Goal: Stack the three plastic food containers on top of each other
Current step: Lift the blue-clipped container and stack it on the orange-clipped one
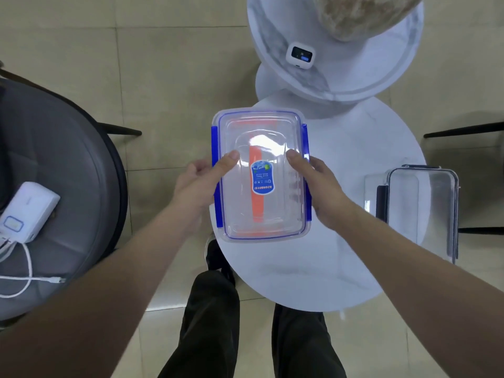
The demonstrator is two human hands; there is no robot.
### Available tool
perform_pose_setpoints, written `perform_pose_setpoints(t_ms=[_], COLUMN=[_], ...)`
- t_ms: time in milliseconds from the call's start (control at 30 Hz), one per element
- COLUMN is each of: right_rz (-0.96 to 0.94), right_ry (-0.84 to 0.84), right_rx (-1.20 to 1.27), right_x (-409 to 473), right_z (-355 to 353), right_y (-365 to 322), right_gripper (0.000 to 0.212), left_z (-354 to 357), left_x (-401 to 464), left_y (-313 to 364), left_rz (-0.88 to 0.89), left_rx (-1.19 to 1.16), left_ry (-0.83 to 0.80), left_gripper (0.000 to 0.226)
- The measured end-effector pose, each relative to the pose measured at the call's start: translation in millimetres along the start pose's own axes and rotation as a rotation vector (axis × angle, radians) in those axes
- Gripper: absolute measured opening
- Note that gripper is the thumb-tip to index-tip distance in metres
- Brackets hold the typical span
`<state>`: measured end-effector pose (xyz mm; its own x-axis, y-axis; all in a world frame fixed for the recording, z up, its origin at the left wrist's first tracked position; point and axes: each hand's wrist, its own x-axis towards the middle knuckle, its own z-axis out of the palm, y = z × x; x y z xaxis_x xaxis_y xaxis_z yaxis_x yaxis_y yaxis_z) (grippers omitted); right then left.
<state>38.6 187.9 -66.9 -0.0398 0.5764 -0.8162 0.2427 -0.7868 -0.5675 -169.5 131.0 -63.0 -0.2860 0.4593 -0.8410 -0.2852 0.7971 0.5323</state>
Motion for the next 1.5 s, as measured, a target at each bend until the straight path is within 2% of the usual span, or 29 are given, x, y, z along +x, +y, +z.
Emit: perform_pose_setpoints(t_ms=[33, 100, 167, 367, 633, 767, 900, 1067, 1167, 1267, 1500], right_rz=[0.018, 0.002, -0.014, -0.011, -0.029, -0.031, -0.019, -0.011, -0.03, -0.049, -0.101], right_ry=[-0.038, -0.096, -0.103, -0.082, -0.064, -0.048, -0.009, 0.005, 0.002, 0.001, -0.019], right_rx=[-0.029, -0.088, -0.1, -0.048, -0.013, 0.01, 0.048, 0.081, 0.079, 0.055, 0.027], right_x=[0.9, -0.2, 1.3, 0.0, -7.9, -16.8, -29.4, -39.3, -44.2, -51.4, -78.2], right_z=[-3.2, -6.3, -7.6, -3.3, -3.9, -5.0, -8.3, -18.9, -26.6, -34.9, -65.4], right_y=[-0.3, -2.5, -2.5, 3.5, 10.1, 18.5, 34.5, 38.0, 35.5, 30.5, 13.6], right_gripper=[0.114, 0.082, 0.066, 0.08, 0.075, 0.061, 0.049, 0.041, 0.047, 0.065, 0.069], left_z=[-3.1, -7.0, -8.3, -5.4, -6.0, -4.4, -3.1, 4.1, 10.7, 18.3, 39.0], left_x=[1.8, 3.3, 4.5, -4.3, -10.7, -17.9, -29.3, -44.9, -55.7, -66.1, -93.4], left_y=[0.4, 1.1, 1.5, -0.8, -5.6, -13.1, -26.3, -34.9, -38.5, -38.9, -21.8], left_rz=[-0.016, -0.032, -0.037, -0.044, -0.044, -0.071, -0.091, -0.107, -0.112, -0.11, -0.046], left_rx=[0.026, 0.06, 0.064, 0.014, -0.017, -0.051, -0.072, -0.104, -0.121, -0.138, -0.095], left_ry=[-0.052, -0.132, -0.153, -0.137, -0.163, -0.161, -0.156, -0.128, -0.115, -0.112, -0.135], left_gripper=[0.101, 0.093, 0.093, 0.094, 0.097, 0.101, 0.085, 0.086, 0.082, 0.082, 0.086])
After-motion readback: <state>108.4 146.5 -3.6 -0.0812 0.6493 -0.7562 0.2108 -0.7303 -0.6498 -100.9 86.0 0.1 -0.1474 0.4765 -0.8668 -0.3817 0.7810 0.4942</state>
